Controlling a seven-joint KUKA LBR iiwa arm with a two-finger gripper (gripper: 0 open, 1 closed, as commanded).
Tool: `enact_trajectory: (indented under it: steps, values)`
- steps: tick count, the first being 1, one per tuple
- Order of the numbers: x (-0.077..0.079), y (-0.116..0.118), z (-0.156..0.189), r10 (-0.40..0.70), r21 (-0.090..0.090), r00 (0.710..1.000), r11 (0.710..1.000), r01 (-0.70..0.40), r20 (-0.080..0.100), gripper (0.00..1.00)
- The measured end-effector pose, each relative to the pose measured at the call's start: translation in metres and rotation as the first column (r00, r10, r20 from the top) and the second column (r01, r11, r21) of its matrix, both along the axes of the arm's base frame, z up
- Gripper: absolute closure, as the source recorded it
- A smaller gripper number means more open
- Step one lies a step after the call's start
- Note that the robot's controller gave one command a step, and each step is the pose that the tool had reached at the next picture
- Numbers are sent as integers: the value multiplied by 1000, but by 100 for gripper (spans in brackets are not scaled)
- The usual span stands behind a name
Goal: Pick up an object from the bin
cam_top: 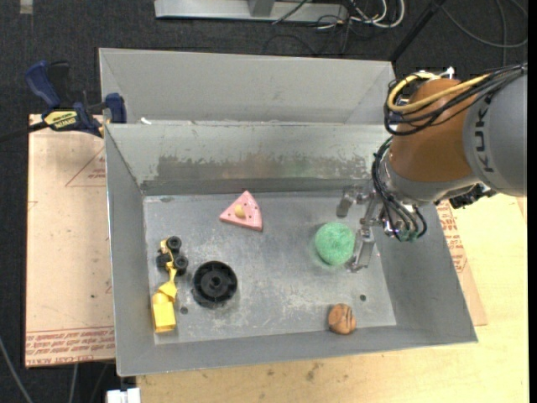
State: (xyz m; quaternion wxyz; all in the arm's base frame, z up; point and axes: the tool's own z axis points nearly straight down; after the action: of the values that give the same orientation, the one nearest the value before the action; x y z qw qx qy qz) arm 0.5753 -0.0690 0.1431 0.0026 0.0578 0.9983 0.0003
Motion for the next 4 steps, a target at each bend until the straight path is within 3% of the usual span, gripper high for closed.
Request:
enact_trajectory:
  steps: [1, 2, 4]
  values:
    - [5, -6, -67, -30, 0, 1000, 1000, 30, 3, 0]
    - [8, -6, -85, -7, 2, 1000, 1000, 7, 5, 100]
    - [6, -5, -79, -2, 1, 1000, 1000, 2, 5, 100]
